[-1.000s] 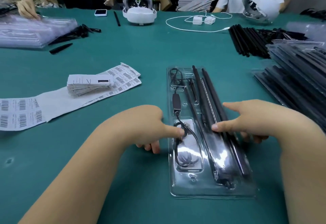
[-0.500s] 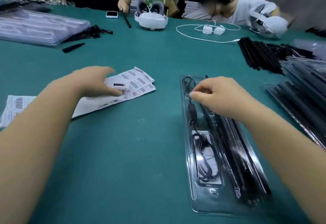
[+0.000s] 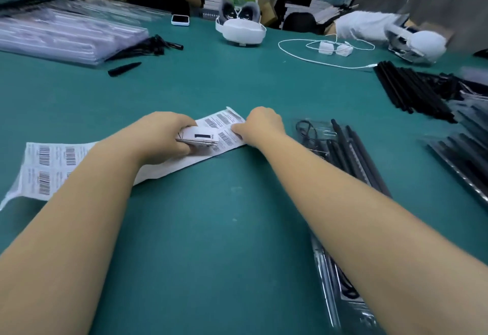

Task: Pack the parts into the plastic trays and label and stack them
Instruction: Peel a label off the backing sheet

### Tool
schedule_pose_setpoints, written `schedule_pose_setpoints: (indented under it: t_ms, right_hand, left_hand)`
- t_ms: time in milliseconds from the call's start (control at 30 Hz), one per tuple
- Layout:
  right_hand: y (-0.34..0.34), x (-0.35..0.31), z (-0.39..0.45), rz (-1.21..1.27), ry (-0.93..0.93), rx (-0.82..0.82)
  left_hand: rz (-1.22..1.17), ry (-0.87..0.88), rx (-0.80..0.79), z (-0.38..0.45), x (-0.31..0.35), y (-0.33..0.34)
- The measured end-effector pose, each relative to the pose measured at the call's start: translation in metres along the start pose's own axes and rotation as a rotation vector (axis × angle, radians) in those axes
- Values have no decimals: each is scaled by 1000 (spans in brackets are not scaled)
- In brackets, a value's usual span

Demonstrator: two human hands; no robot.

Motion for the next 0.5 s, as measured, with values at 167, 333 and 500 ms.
schedule_pose_setpoints:
  t_ms: [167,333,500]
  right_hand:
    - [-13,10,-3,95,75,137]
    - [-45,19,-18,87,56,257]
    - [-85,66,-40,251,161,489]
  left_hand:
    - [106,19,26,0,-2,7]
    - [129,-47,58,2,-17,3]
    - [166,-54,66,1,-17,2]
Point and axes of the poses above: each hand's wrist, its own z-axis towards the middle knuckle, its own y-axis out of the palm, x = y × z, the point moved 10 cm from there along z, towards the middle knuckle, and after that the axes turned 12 degrees about -y, right-handed, at the moved point
